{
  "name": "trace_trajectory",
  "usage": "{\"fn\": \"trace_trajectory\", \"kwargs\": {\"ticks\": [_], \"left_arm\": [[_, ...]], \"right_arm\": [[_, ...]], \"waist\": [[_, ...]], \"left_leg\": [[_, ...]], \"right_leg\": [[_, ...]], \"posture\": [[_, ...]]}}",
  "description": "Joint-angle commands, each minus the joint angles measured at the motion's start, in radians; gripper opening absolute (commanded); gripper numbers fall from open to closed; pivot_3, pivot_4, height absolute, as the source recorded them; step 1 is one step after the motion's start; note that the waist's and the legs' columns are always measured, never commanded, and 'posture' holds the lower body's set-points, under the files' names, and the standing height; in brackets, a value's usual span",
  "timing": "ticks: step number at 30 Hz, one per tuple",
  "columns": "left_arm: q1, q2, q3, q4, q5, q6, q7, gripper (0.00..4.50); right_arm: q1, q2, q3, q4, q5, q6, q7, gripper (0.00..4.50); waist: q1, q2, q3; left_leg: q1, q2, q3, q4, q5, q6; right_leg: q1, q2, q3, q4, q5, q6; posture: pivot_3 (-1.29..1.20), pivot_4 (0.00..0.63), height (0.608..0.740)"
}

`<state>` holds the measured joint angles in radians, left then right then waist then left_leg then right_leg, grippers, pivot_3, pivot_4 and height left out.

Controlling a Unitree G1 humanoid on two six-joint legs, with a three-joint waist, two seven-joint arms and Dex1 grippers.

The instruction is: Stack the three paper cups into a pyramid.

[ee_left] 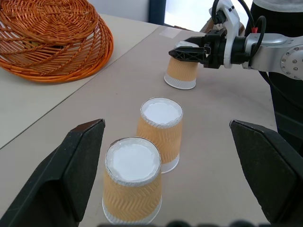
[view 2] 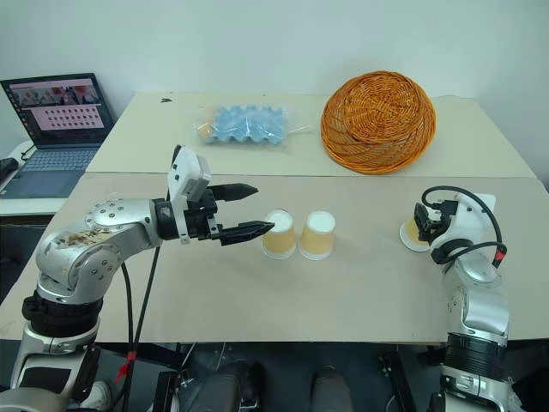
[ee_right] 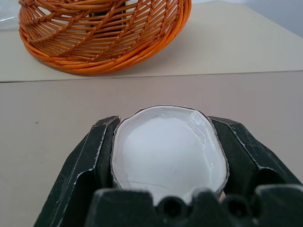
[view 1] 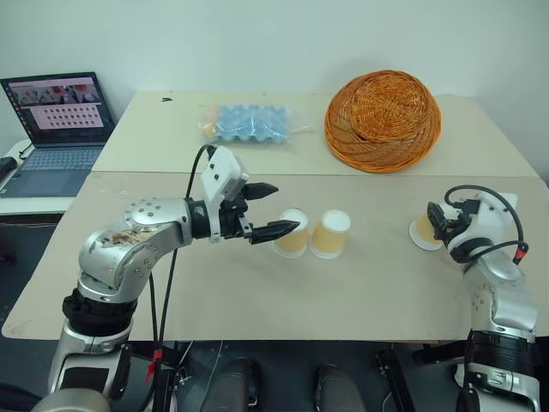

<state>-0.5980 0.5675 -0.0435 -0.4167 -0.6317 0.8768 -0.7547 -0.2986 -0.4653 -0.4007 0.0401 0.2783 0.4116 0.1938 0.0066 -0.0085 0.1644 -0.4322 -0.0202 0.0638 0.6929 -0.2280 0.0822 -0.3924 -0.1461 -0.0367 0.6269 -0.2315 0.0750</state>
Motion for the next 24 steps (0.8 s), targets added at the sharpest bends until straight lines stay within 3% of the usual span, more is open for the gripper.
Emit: {"fn": "trace_trajectory", "kwargs": {"ticks": [1, 5, 12, 17, 24], "left_arm": [[-0.012, 0.007, 0.005, -0.033, -0.006, -0.013, 0.002, 4.50], [-0.001, 0.006, 0.023, -0.045, -0.028, 0.000, 0.004, 4.50], [0.028, 0.056, 0.044, -0.079, -0.059, 0.010, -0.018, 4.50], [0.079, 0.122, 0.106, -0.140, -0.131, 0.051, -0.032, 4.50], [0.122, 0.202, 0.172, -0.177, -0.167, 0.062, -0.010, 4.50]], "right_arm": [[-0.037, -0.056, -0.027, -0.093, 0.011, -0.010, 0.015, 2.59], [-0.106, -0.176, -0.030, -0.252, 0.107, 0.075, 0.136, 2.59], [-0.305, -0.378, 0.022, -0.364, 0.409, 0.252, 0.450, 2.59], [-0.424, -0.358, 0.156, -0.355, 0.463, 0.272, 0.569, 2.59], [-0.448, -0.297, 0.306, -0.263, 0.378, 0.208, 0.662, 2.59]], "waist": [[0.000, 0.000, 0.000], [0.000, 0.007, 0.005], [-0.007, 0.004, 0.007], [-0.006, 0.001, 0.009], [0.003, -0.001, 0.010]], "left_leg": [[0.000, 0.000, 0.000, 0.000, 0.000, 0.000], [0.000, -0.001, 0.000, 0.000, 0.000, 0.000], [0.000, 0.001, 0.000, -0.003, 0.000, 0.000], [0.000, 0.000, 0.000, -0.003, -0.001, 0.002], [-0.003, 0.000, 0.000, -0.003, 0.000, 0.001]], "right_leg": [[0.000, 0.000, 0.000, 0.000, 0.000, 0.000], [-0.001, -0.001, 0.001, 0.000, 0.000, 0.000], [-0.001, 0.000, -0.001, -0.002, -0.001, 0.000], [0.000, -0.002, -0.001, -0.003, -0.001, 0.000], [-0.004, -0.002, -0.001, -0.002, -0.001, 0.000]], "posture": [[0.00, 0.150, 0.726], [0.00, 0.150, 0.726], [0.00, 0.150, 0.726], [0.00, 0.150, 0.726], [0.00, 0.150, 0.726]]}}
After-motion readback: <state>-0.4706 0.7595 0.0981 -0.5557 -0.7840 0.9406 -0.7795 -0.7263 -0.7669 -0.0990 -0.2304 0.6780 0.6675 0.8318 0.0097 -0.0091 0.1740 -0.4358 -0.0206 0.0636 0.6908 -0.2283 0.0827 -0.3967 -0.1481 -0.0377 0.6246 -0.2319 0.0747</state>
